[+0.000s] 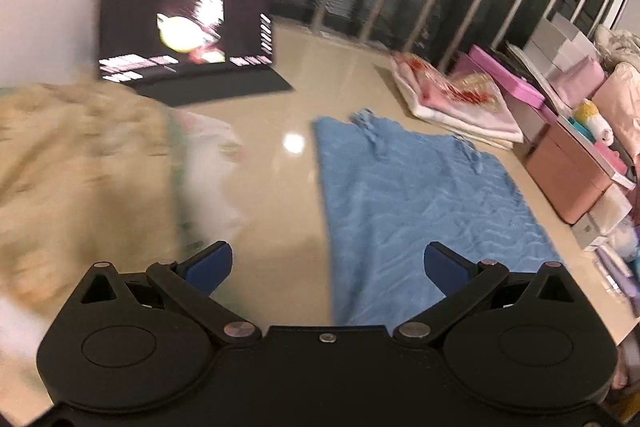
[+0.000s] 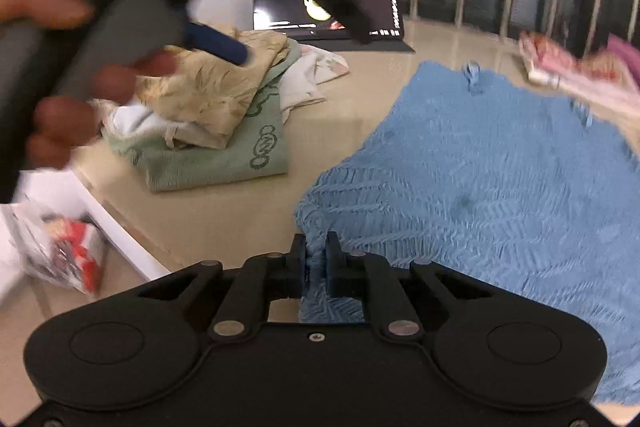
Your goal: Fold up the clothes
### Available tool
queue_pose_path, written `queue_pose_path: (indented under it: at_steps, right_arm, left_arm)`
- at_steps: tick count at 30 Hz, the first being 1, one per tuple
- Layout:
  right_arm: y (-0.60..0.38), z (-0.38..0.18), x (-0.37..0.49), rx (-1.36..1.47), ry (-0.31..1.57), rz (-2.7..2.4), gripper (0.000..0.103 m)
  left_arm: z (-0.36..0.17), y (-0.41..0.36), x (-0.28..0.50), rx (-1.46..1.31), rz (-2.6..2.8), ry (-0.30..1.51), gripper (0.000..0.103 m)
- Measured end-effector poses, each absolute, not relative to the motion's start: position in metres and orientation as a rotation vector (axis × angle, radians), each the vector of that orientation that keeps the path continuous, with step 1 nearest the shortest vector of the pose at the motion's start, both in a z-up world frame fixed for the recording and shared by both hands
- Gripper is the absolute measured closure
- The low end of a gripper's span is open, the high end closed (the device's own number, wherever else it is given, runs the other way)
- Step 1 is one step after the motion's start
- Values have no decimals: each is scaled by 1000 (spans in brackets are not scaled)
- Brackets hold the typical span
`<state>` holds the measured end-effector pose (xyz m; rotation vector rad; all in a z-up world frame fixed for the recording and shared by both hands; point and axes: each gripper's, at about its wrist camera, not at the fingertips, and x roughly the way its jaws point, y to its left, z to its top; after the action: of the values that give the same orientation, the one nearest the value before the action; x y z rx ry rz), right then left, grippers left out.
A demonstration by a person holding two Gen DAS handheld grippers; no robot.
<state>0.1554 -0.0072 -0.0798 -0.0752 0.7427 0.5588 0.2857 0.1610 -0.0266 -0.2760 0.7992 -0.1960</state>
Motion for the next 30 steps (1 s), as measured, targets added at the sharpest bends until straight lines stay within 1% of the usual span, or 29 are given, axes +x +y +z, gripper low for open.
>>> queue_pose_path:
  at_steps: [5,6,7,8,9,12,15,16,17,18,19,20,22,25,28,30]
  right_arm:
    - [-31,-77,162,87,774,603,95]
    - [-35,-76,163,110,774,613,95]
    - [-38,-75,163,124,771,624,95]
    - [-41,-74,163,132,768,635,95]
    - [-43,-73,164,140,766,646,95]
    - [-49,-72,169,161,768,674,95]
    - [-55,-74,175,188,773,695,95]
    - [-57,-74,177,197,776,703,95]
    - [-58,-75,178,204,779,710,95]
    - [-58,-75,179,207,779,715,95]
    - [-59,-75,180,210,779,720,95]
    - [-59,-76,180,212,778,723,95]
    - [-59,-76,180,205,774,725,95]
    - [-60,-75,181,209,767,724,95]
    - [-69,-71,181,255,748,717,95]
    - [-83,-65,182,333,723,709,95]
  left_arm:
    - [-49,132,371,-305,-203,871,1]
    - [-54,131,384,-303,-192,878,6]
    - [-59,129,398,-300,-182,885,21]
    - [-64,128,411,-297,-171,891,27]
    - [-69,127,424,-294,-161,898,31]
    - [-82,124,459,-296,-146,917,32]
    - [-85,124,472,-322,-183,922,32]
    - [-86,123,474,-316,-188,919,33]
    - [-87,122,476,-303,-185,915,37]
    - [-87,121,477,-290,-178,911,55]
    - [-88,121,478,-281,-163,912,87]
    - [-89,124,479,-301,-149,917,98]
    - [-90,129,479,-340,-130,921,98]
    - [-84,124,477,-313,-105,906,98]
    - [-67,119,479,-349,-98,885,98]
    - [-51,113,482,-378,-98,877,98]
